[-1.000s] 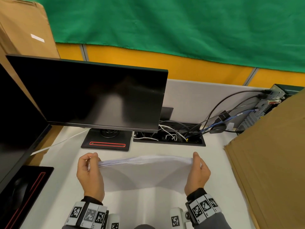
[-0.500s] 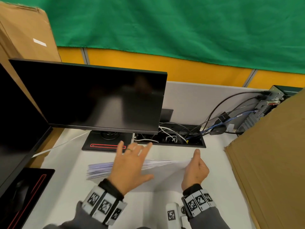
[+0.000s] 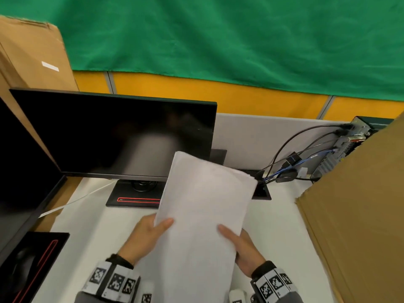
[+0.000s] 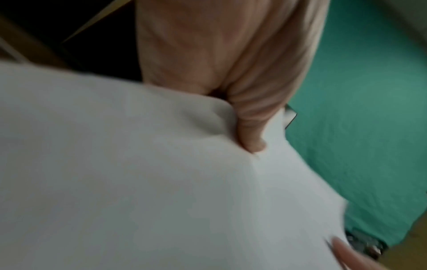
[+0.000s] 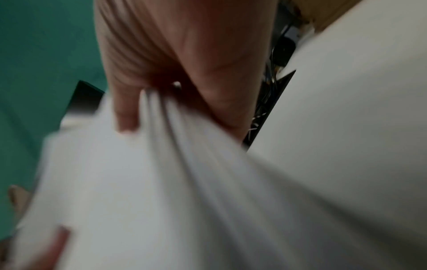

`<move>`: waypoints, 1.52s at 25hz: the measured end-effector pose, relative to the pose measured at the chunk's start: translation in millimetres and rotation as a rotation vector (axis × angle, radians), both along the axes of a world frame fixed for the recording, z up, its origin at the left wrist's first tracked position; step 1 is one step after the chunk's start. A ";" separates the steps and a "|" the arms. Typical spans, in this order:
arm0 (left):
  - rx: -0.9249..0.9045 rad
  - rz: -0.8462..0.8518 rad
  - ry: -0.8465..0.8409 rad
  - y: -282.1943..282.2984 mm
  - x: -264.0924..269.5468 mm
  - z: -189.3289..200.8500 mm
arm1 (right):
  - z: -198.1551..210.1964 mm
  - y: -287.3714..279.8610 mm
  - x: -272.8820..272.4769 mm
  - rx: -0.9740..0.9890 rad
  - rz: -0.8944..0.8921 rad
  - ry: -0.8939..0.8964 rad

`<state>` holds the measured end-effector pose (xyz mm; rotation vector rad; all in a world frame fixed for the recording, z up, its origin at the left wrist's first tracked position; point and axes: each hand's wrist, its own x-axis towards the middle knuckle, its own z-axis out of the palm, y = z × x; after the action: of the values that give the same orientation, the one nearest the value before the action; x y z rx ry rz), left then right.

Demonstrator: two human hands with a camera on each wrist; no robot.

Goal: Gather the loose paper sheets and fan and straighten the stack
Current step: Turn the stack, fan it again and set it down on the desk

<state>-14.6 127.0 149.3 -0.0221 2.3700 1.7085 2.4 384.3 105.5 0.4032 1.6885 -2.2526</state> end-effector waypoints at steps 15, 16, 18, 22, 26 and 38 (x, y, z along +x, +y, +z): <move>0.445 0.278 0.153 15.9 19.7 11.8 | 70.8 -10.4 16.9 0.284 -0.095 0.379; 0.446 0.274 0.091 17.0 20.4 0.6 | 59.0 -13.9 18.0 0.289 -0.081 0.312; 0.450 0.287 0.077 21.6 15.9 -1.5 | 60.9 -22.3 17.0 0.286 -0.087 0.281; 0.512 0.264 0.359 19.4 5.8 56.5 | 123.7 -16.7 6.7 0.202 -0.145 0.561; 0.505 0.194 0.417 17.0 10.0 56.7 | 123.2 -9.4 9.3 0.181 -0.122 0.643; 0.425 0.320 0.342 24.5 11.8 31.8 | 90.1 -10.6 11.1 0.256 -0.250 0.533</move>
<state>-2.8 151.5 181.2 -0.0446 2.2573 2.5217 13.5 373.6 195.6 0.0642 2.3198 -2.4800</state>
